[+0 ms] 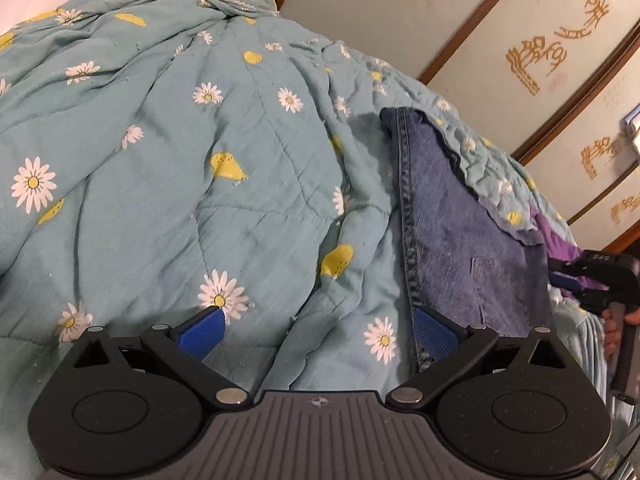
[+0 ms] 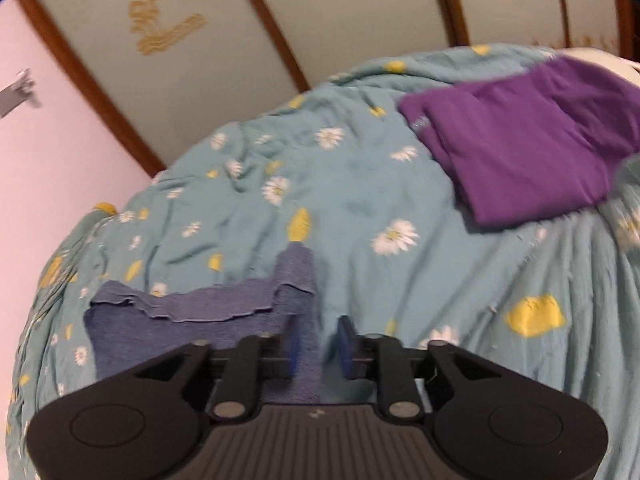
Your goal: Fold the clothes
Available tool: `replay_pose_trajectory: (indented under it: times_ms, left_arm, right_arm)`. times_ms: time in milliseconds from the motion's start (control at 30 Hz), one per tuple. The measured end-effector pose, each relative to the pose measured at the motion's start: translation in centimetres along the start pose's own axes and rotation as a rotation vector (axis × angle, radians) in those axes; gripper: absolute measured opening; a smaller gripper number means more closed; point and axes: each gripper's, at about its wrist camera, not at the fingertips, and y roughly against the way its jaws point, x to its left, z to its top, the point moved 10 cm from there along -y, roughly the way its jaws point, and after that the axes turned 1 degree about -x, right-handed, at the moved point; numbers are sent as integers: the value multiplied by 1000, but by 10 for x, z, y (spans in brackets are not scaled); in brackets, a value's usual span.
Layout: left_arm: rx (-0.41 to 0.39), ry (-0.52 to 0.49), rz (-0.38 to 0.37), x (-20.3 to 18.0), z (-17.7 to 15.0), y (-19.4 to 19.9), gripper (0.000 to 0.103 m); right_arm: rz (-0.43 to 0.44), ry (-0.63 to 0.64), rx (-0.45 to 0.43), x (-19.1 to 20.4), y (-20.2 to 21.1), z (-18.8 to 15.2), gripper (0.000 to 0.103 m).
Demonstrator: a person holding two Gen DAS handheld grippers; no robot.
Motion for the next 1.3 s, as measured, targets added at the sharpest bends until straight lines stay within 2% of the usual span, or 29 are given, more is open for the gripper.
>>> replay_pose_trajectory:
  times_ms: [100, 233, 267, 300, 433, 500, 600, 733, 767, 833, 967, 1000, 1067, 1167, 1200, 1300]
  left_arm:
    - [4, -11, -10, -3, -1, -1, 102]
    - [21, -39, -41, -13, -7, -2, 102]
    - [32, -48, -54, -18, -11, -1, 102]
    - [45, -56, -67, -21, -15, 0, 102]
    - [91, -101, -89, -35, -31, 3, 101]
    - [109, -139, -75, -39, -40, 5, 101]
    - [114, -211, -30, -45, -53, 7, 101]
    - [88, -241, 9, -49, -58, 9, 101]
    - [79, -236, 15, -50, -59, 9, 101]
    - [67, -228, 18, -50, -58, 9, 100]
    - [12, -216, 21, -54, -55, 13, 92]
    - [5, -220, 27, -55, -55, 14, 88]
    - [-1, -234, 29, -57, -55, 15, 86]
    - [14, -280, 34, -60, -59, 14, 82]
    - [24, -298, 41, -60, -61, 12, 82]
    - [71, -279, 33, -57, -64, 7, 85]
  right_arm:
    - [54, -2, 14, 0, 32, -3, 29]
    - [109, 47, 161, 3, 69, -45, 30]
    - [131, 89, 240, 8, 84, -76, 32]
    - [141, 120, 280, 14, 91, -95, 34]
    - [152, 173, 405, 26, 104, -162, 38]
    - [156, 185, 431, 28, 103, -178, 38]
    - [138, 177, 439, 30, 98, -182, 39]
    - [143, 133, 444, 28, 95, -182, 39]
    - [156, 125, 443, 29, 95, -182, 24]
    - [228, 70, 455, 30, 101, -180, 16]
    - [313, -62, 441, 23, 116, -167, 12]
    - [314, -63, 405, 19, 126, -160, 12]
    - [296, -35, 364, 16, 135, -154, 12]
    - [252, -10, 438, 16, 120, -170, 13]
    - [196, 8, 491, 13, 105, -184, 14]
    - [178, 45, 496, 16, 101, -184, 16]
